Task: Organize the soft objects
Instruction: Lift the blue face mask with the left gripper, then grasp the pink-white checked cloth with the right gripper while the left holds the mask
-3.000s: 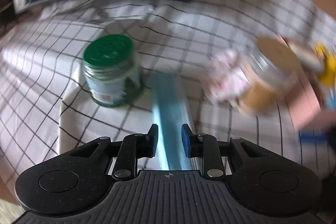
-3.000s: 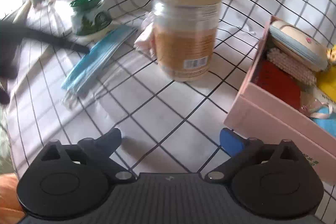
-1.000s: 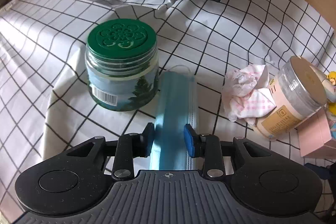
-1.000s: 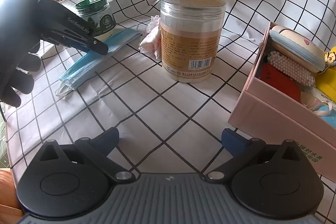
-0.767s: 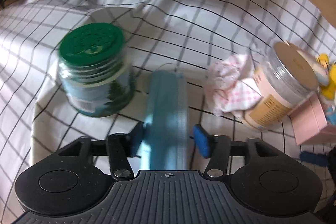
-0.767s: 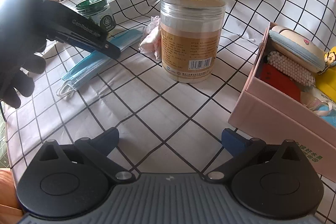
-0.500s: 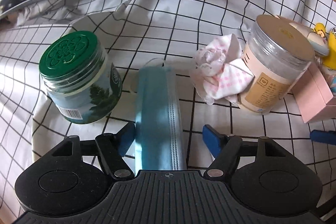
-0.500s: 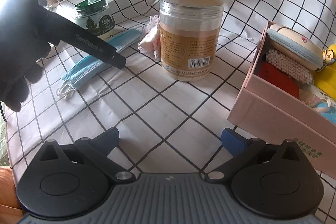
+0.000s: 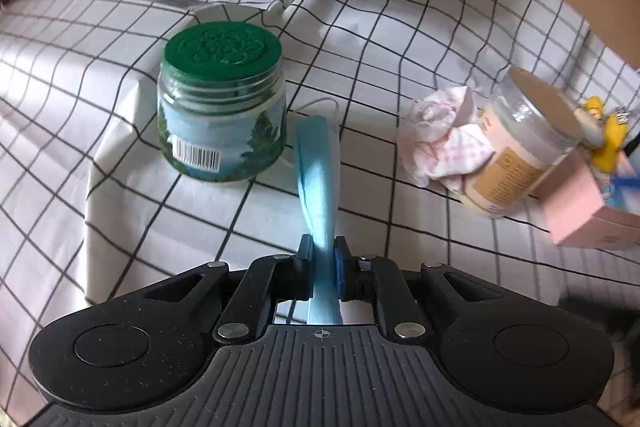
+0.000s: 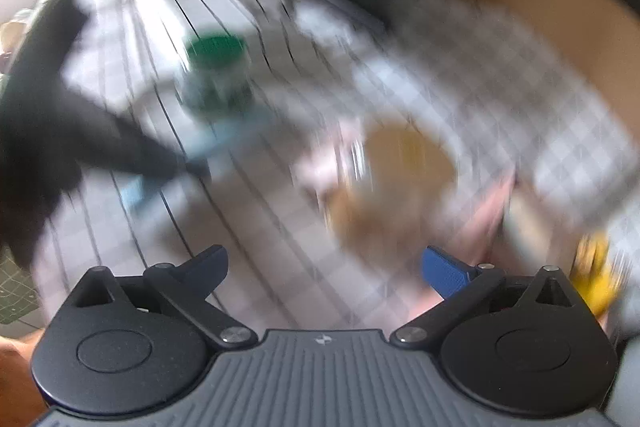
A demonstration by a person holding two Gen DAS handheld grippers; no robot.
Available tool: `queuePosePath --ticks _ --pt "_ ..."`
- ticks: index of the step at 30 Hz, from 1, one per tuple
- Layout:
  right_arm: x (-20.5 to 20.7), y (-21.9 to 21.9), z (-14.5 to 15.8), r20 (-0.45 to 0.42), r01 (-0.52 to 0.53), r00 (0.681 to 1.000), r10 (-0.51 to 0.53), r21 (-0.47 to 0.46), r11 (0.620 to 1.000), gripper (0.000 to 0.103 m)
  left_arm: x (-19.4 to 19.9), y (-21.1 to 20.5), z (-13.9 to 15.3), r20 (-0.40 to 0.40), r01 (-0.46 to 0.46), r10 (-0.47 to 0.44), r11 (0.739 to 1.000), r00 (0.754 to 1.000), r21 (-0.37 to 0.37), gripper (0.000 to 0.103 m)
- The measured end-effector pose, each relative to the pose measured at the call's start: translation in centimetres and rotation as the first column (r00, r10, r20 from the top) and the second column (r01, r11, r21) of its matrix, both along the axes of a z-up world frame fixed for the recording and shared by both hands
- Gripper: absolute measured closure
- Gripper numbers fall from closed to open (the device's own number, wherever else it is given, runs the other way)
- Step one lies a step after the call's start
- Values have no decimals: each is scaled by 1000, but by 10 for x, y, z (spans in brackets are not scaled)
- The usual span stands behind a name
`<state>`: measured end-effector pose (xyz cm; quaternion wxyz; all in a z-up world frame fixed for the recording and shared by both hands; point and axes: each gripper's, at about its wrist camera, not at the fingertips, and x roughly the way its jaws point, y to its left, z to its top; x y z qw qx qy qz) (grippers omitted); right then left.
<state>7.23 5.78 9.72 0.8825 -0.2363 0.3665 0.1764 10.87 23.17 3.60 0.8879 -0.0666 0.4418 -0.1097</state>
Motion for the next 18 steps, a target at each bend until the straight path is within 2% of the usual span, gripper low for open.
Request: queuePosePath --ticks 3,5,7,9,11,13,16,18 --pt "38 34 48 -25 -49 999 48 -31 998 0 -5 4 6 10 -3 3 1000 1000 -7 91" --pt "77 52 67 -125 -36 992 31 -39 999 0 -7 8 11 10 -10 10 1000 1000 -20 91" --pt "119 65 72 -240 10 971 -23 -53 999 0 -7 14 15 -2 -3 3 998 1000 -62 91" --pt "150 74 63 -296 61 951 -87 -94 994 0 -8 17 18 -6 -14 13 996 1000 -92 91" --pt "175 79 45 -343 101 928 -146 -145 984 0 -9 18 22 -11 -38 37 996 999 -75 90" --pt "196 85 18 -390 109 903 -181 -199 974 1 -11 18 23 -17 -54 53 997 998 -62 91" --pt "212 93 -21 -434 81 875 -215 -307 948 4 -14 20 21 -20 -42 40 992 999 -117 90" --pt "216 94 -41 -485 55 844 -228 -344 937 20 -13 21 19 -25 -68 65 990 998 -123 90"
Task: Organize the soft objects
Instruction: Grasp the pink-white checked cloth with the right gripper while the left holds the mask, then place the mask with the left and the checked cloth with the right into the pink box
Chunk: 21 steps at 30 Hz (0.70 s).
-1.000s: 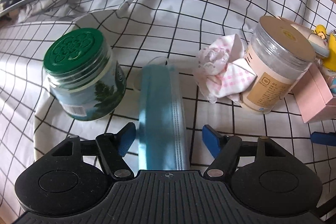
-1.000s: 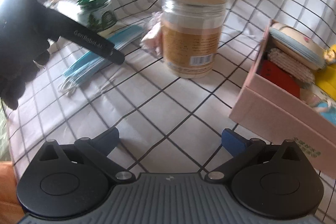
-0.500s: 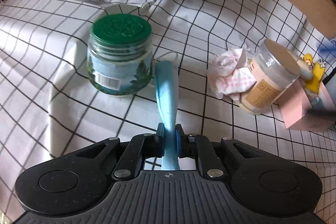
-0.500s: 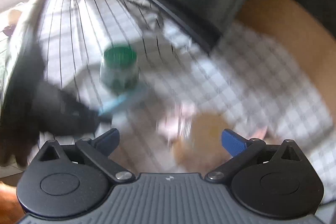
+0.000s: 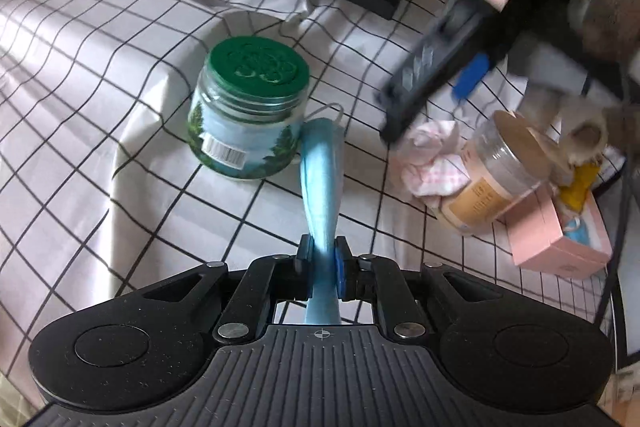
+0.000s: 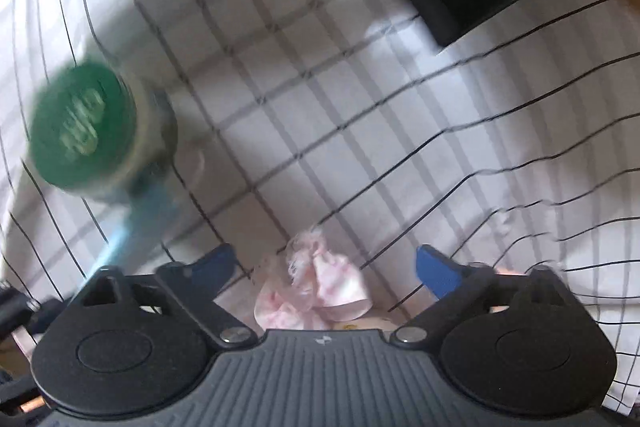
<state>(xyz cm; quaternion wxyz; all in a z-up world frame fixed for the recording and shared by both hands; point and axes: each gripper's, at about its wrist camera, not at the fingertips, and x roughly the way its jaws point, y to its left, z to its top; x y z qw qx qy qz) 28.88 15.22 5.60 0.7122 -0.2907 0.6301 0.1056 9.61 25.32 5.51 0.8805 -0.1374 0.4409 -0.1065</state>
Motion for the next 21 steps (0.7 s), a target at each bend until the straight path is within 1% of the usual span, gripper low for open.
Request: queuePosePath --ticks 2,4,5,6,7,9,12,16,21 --pt "0 0 -7 -17 -8 1000 8 -4 1000 29 2 1 -2 0 -13 13 1000 1000 -3 90" --pt "-2 -1 -7 -13 -22 1000 22 11 1000 53 4 3 -5 -2 -18 18 1000 1000 -13 90" --pt "-4 -1 -8 -18 -29 999 29 16 999 75 5 3 -7 -3 -21 21 1000 1000 -20 90" --pt "-6 -2 -8 -21 -31 999 32 22 999 80 5 4 -8 0 -19 19 999 1000 -29 90" --pt "-8 -3 -5 -12 -31 999 32 37 999 80 5 5 -11 3 -17 17 999 1000 -47 90" --pt "-12 -5 3 15 -32 999 31 72 997 87 6 7 -14 -1 -22 22 997 1000 -73 91" --pt "-14 -7 25 53 -23 998 15 147 989 89 6 4 -13 7 -12 12 998 1000 -63 91" --pt "-28 -16 75 125 -25 992 -10 276 961 90 6 -2 6 58 21 -19 999 998 -30 91" --pt "-65 -42 145 263 -54 962 -67 428 902 90 13 -10 46 135 59 -62 998 989 29 91"
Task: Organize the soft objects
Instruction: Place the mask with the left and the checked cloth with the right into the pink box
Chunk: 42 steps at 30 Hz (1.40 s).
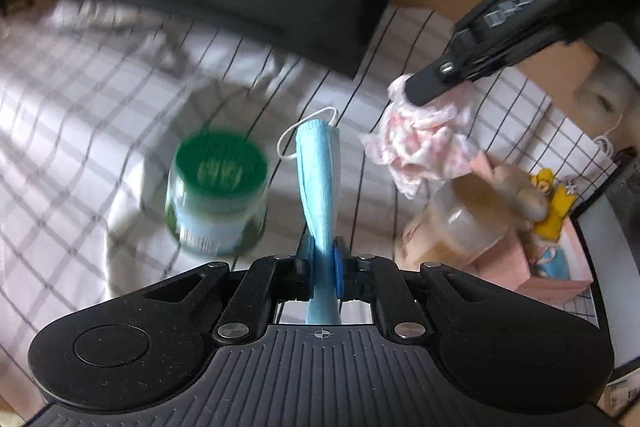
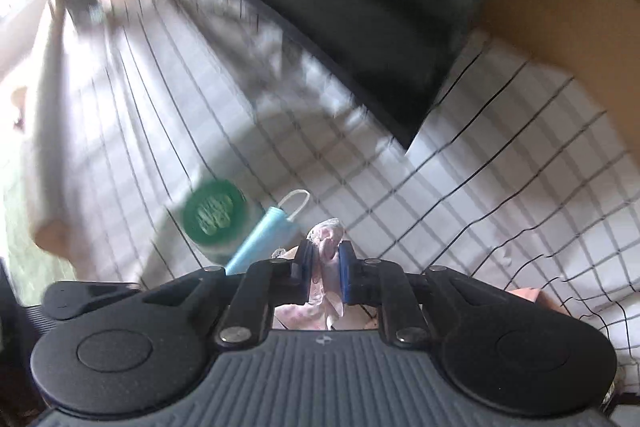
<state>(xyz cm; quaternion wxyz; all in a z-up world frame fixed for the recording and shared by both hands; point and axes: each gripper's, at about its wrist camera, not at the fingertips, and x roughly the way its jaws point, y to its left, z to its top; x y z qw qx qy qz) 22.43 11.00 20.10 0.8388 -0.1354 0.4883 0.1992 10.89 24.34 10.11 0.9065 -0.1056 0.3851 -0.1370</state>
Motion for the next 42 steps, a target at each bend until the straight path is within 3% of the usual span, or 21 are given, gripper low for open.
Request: queuePosePath --ticks 5,9,16,22,26,27,29,32,35,37,39,42 --pt "-43 -54 53 163 77 982 -97 125 989 90 7 -27 45 70 75 -80 994 994 75 91" --pt "-74 -108 67 248 182 941 -228 195 964 90 9 -67 71 121 141 -153 984 981 107 91" --pt "-124 -213 61 323 408 811 -488 284 868 90 9 -163 86 131 306 -324 942 937 138 91" --pt "-155 -275 49 361 531 688 -630 342 775 89 6 -244 73 96 447 -467 878 879 173 91" --pt "-165 -304 38 352 574 628 -694 393 719 89 8 -286 53 70 581 -595 799 800 157 91" --pt "-165 -309 34 344 576 624 -702 404 711 90 9 -298 46 55 625 -639 764 767 158 91" --pt "-161 -316 26 322 577 627 -710 420 700 89 9 -314 32 32 674 -689 717 724 175 91" --pt "-149 -324 8 264 583 638 -724 449 677 90 20 -332 12 -11 704 -720 676 694 218 91" --pt "-132 -329 -18 175 590 660 -731 482 648 90 42 -342 -8 -97 706 -707 669 701 233 90" --pt "-124 -325 -36 140 600 667 -732 482 639 90 57 -341 -21 -139 687 -677 683 723 247 88" --pt "-115 -325 -57 108 619 670 -735 464 633 89 70 -338 -30 -138 646 -638 700 757 306 84" --pt "-99 -328 -94 26 656 676 -736 433 618 89 80 -333 -36 -156 657 -643 698 750 285 84"
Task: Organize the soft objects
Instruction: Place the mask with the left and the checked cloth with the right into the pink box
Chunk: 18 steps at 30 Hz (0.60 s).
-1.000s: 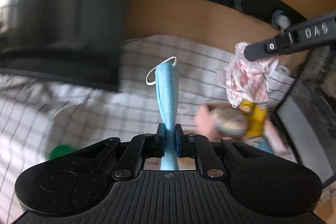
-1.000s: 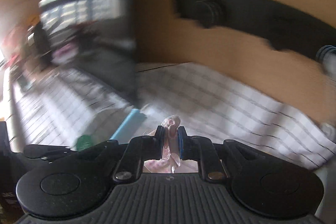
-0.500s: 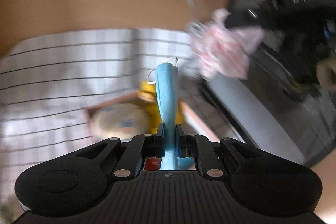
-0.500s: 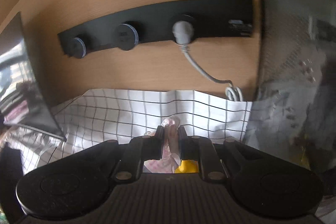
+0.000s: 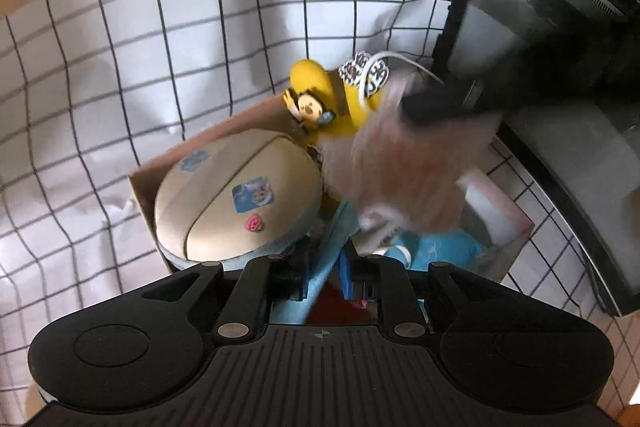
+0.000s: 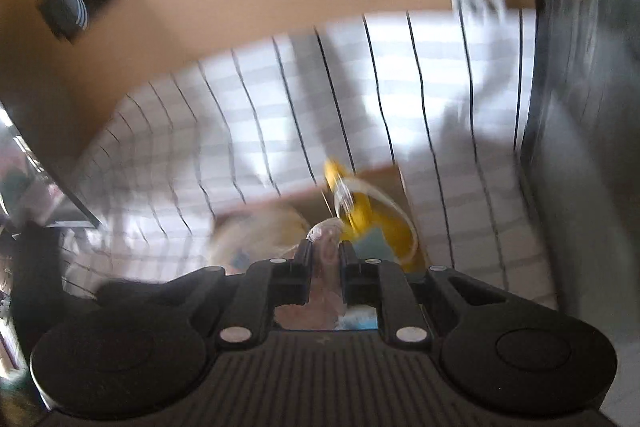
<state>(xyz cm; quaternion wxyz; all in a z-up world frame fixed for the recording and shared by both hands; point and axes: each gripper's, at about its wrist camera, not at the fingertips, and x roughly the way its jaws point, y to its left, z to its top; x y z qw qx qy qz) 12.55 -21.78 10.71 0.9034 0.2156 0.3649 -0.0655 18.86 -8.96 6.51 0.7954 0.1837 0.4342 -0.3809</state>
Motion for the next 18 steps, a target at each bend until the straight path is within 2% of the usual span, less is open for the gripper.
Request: queuePosePath --ticks 4,7,11,14,16,18 --pt "6 -4 -32 -76 -2 997 6 44 999 89 0 9 8 -15 22 -22 1000 1000 1 81" --pt "-2 -1 -46 -87 -10 996 14 50 999 88 -7 22 26 -32 10 -11 999 999 -50 81" --pt "-9 12 -56 -59 -50 997 53 56 997 87 -5 38 42 -32 -70 67 992 997 -106 81" --pt "-6 20 -59 -36 -105 993 109 99 989 86 -9 38 33 -98 -58 46 992 994 -117 81" --pt "-5 24 -60 -27 -112 993 115 92 989 86 -13 34 23 -101 -56 48 995 994 -82 81" --pt "-6 19 -58 -20 -109 993 112 112 988 83 -9 32 12 -97 -93 88 994 991 -55 81"
